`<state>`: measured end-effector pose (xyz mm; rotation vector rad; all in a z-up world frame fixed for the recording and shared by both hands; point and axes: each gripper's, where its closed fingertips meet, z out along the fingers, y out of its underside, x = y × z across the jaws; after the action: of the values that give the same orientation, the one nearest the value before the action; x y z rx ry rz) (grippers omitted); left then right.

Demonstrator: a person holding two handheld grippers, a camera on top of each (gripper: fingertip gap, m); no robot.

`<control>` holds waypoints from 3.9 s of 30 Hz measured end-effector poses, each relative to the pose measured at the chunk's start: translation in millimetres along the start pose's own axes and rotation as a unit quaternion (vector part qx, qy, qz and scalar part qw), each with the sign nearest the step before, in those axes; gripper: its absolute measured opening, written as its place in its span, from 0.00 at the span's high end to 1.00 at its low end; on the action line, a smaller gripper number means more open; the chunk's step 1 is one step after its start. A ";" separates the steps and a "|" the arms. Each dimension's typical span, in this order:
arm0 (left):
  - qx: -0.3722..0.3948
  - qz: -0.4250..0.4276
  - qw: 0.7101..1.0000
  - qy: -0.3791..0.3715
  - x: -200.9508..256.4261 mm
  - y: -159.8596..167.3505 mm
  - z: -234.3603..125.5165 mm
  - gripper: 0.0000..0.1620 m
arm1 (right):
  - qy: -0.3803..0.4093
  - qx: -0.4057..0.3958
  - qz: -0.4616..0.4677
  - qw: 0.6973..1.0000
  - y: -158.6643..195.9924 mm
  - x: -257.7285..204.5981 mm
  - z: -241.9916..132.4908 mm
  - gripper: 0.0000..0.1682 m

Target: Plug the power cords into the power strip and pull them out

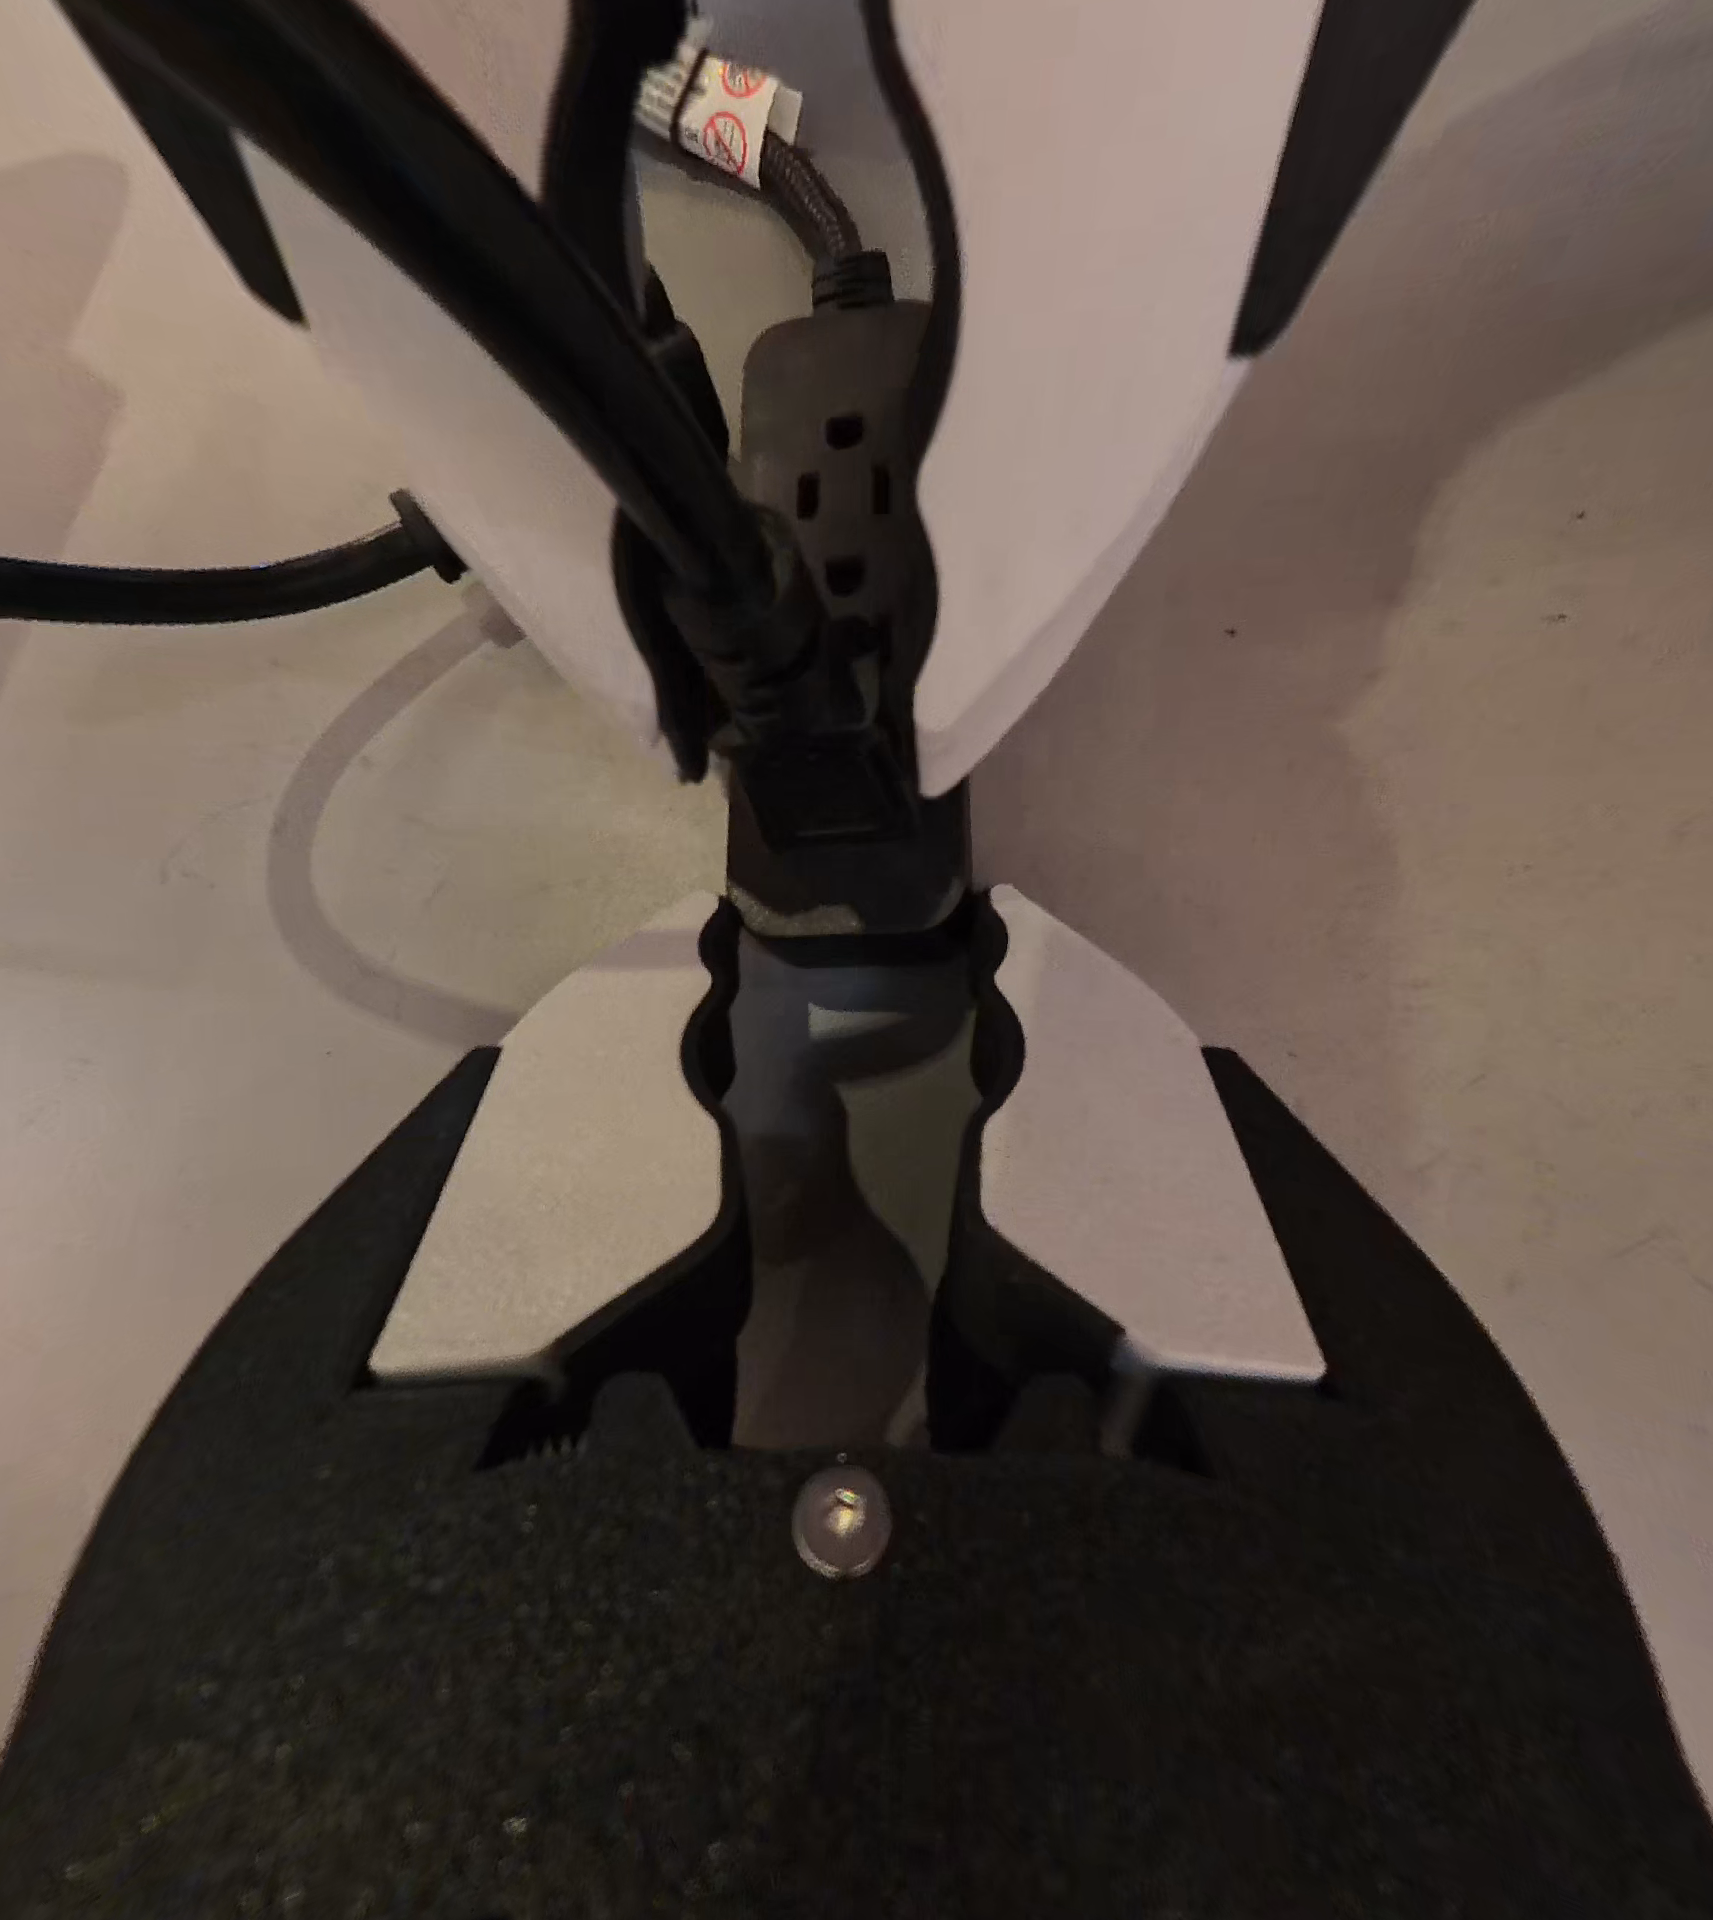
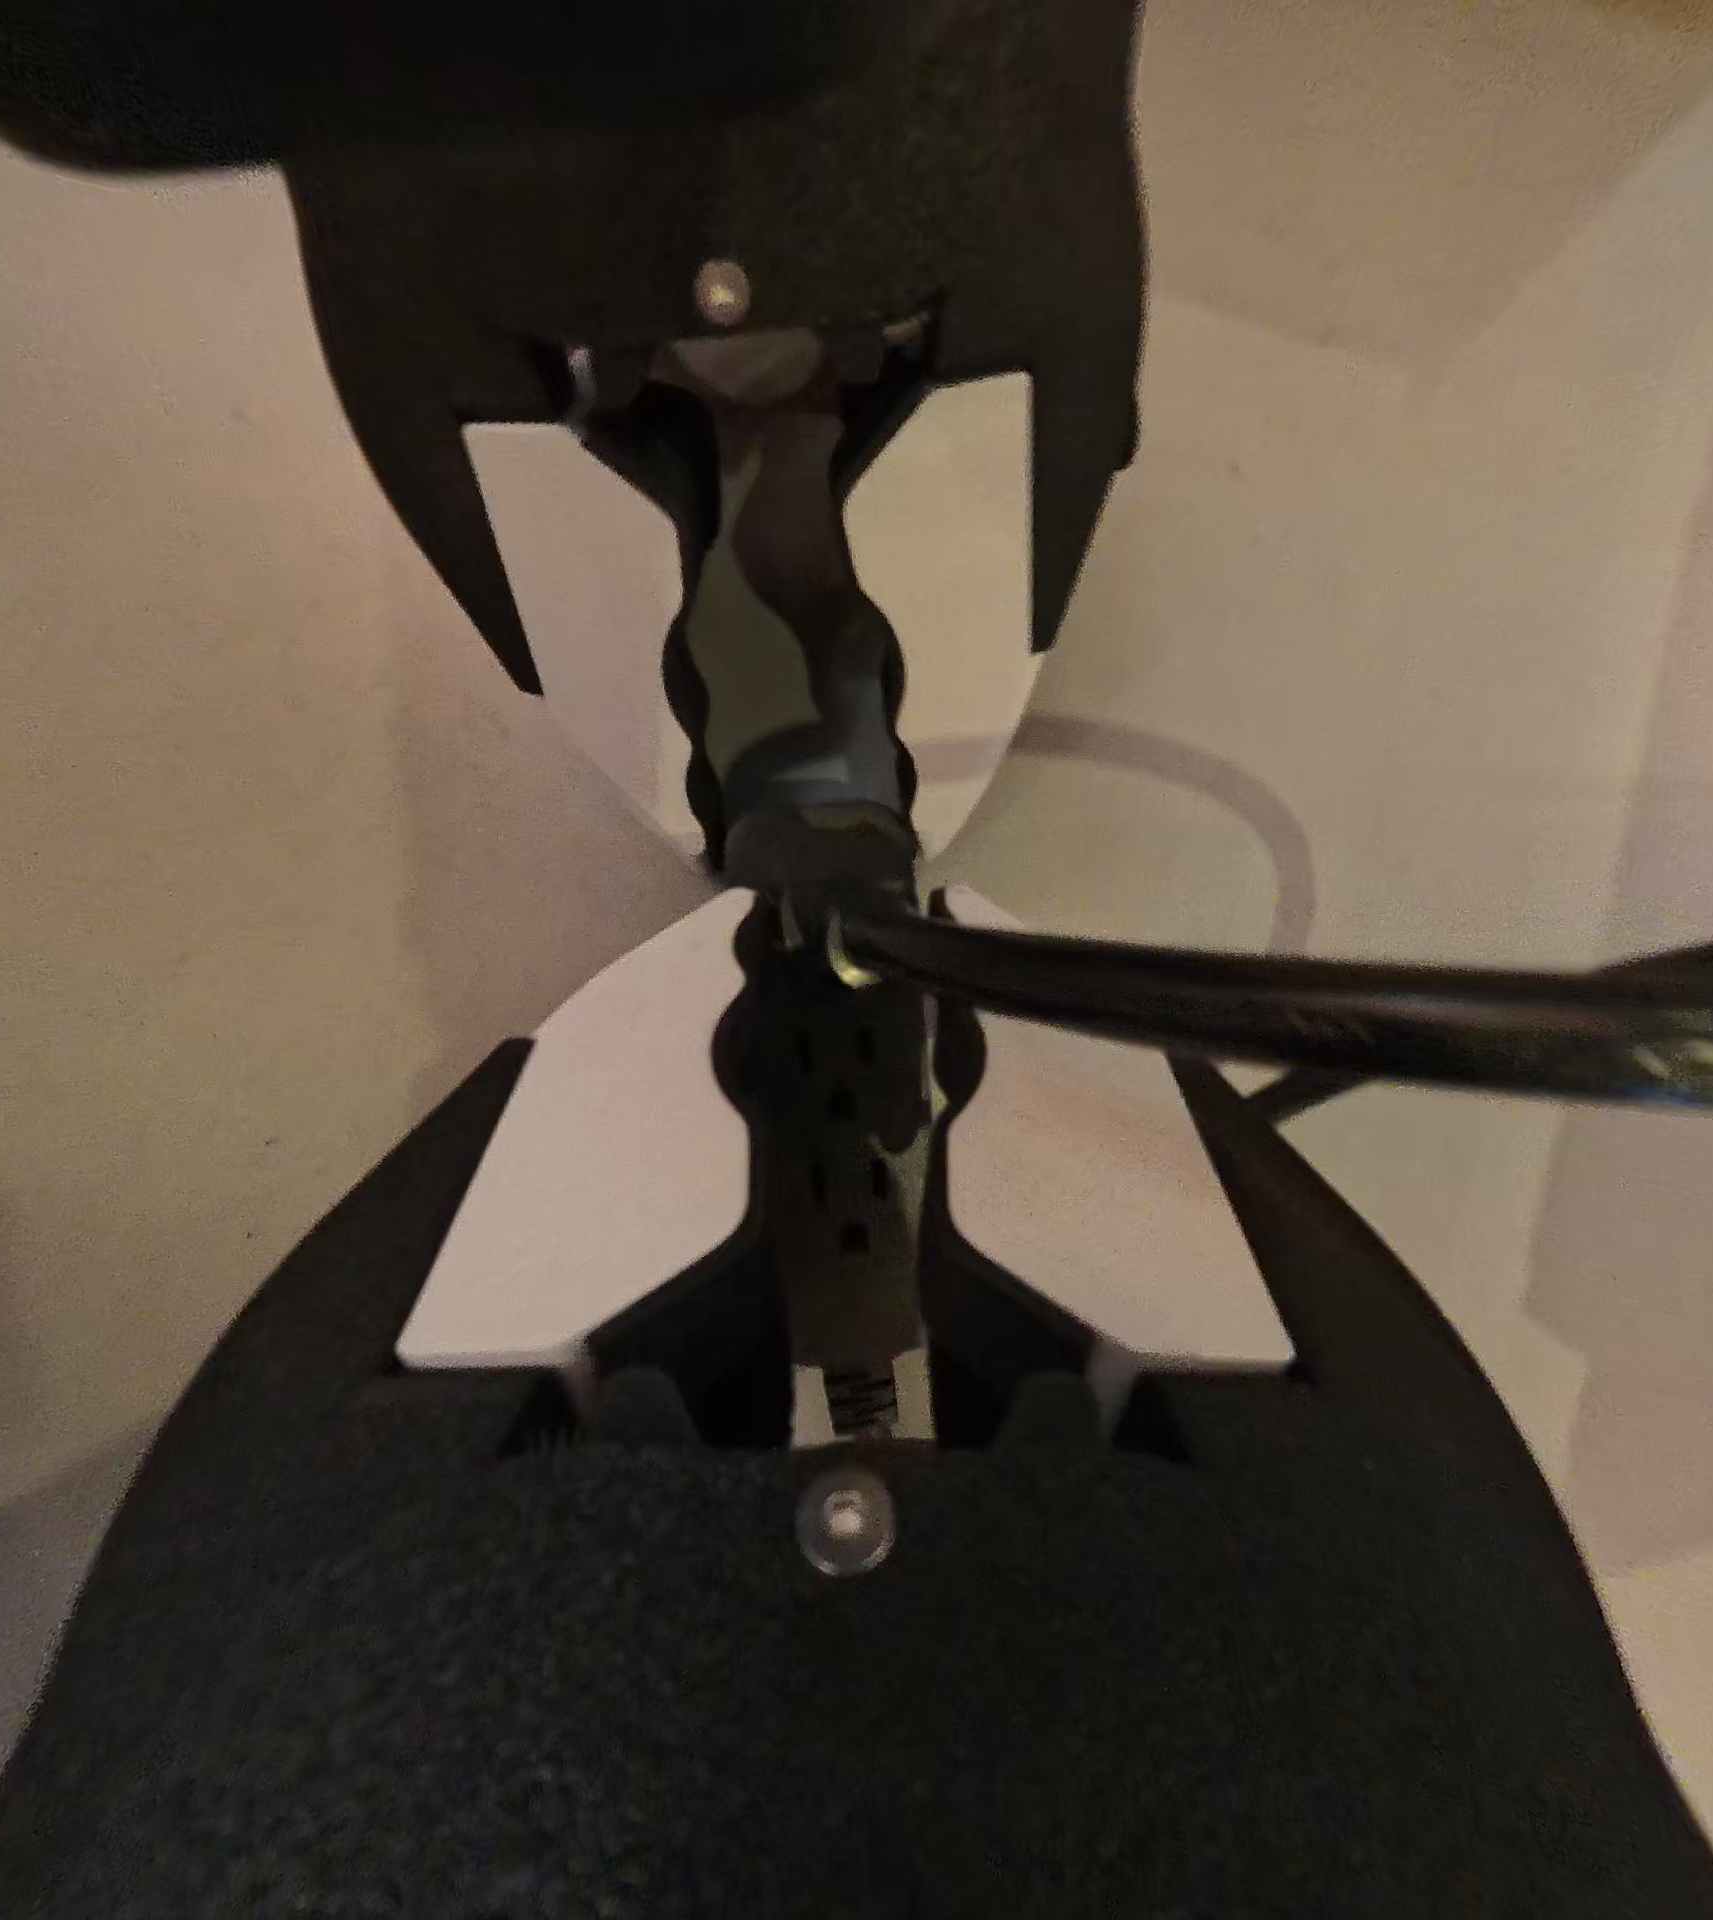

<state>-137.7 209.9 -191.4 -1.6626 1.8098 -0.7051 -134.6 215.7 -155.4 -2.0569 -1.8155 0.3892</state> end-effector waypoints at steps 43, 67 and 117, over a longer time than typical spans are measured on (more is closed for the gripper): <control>0.049 -0.044 0.998 -0.006 -9.0 -13.3 -6.9 0.74 | -0.009 0.022 -0.004 1.000 -3.1 2.8 5.3 0.85; 0.050 -0.026 0.998 -0.009 -6.9 -15.8 -3.9 0.76 | -0.001 -0.016 -0.016 1.000 0.9 1.2 3.7 0.85; 0.040 -0.010 0.999 -0.009 -2.5 -15.5 -4.8 0.76 | -0.018 0.051 0.025 0.998 -7.9 0.4 2.2 0.85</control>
<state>-130.3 211.0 -176.8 -1.6316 1.7316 -0.7604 -142.5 217.1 -153.8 -2.0411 -1.7311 0.5243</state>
